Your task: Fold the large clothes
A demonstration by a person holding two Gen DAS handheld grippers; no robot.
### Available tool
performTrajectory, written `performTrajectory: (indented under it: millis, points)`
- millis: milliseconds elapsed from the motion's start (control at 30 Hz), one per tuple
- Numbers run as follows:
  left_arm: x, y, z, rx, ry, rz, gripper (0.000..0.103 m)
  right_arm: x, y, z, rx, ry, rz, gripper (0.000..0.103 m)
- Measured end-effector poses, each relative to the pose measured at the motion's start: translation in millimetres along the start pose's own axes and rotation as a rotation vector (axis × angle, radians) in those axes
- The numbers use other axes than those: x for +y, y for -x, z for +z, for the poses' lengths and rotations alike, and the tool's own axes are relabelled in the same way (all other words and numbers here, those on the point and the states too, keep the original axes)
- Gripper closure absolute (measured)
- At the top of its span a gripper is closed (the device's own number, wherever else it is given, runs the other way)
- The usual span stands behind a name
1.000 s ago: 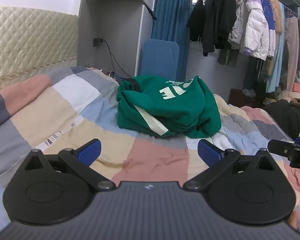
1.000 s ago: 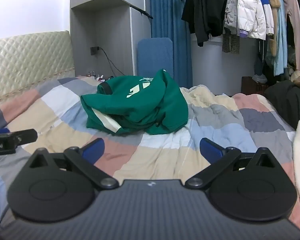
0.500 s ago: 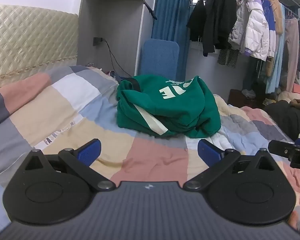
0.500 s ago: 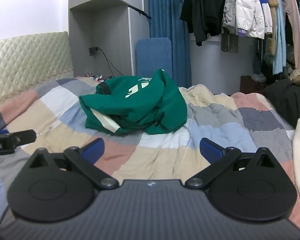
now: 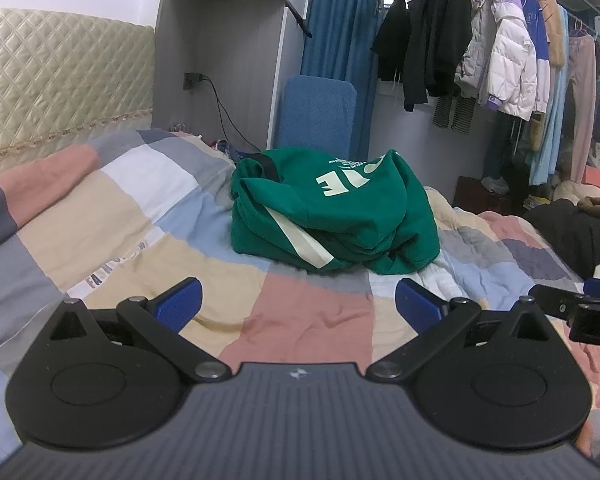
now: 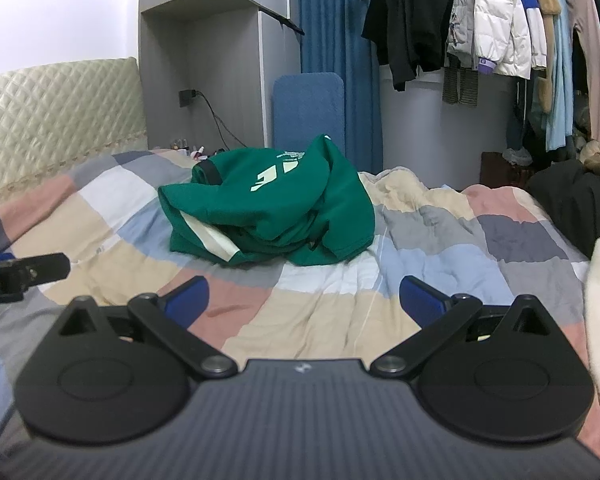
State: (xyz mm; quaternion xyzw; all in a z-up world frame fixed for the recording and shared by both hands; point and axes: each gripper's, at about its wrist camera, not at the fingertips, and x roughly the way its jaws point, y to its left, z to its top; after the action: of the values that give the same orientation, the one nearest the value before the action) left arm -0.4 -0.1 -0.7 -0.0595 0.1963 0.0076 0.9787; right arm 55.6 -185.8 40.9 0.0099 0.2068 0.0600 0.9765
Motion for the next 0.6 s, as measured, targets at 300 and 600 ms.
performTrajectory:
  millis: [300,600]
  points:
    - [2.3,2.2,2.1,-0.004,0.015,-0.007,0.000,3.5,-2.0,-2.1,0.001,0.009,-0.003,0.000]
    - [4.7,0.8,3.3,-0.001,0.020,-0.009,0.000,3.6,-2.8,-2.0,0.005,0.008,-0.002,0.000]
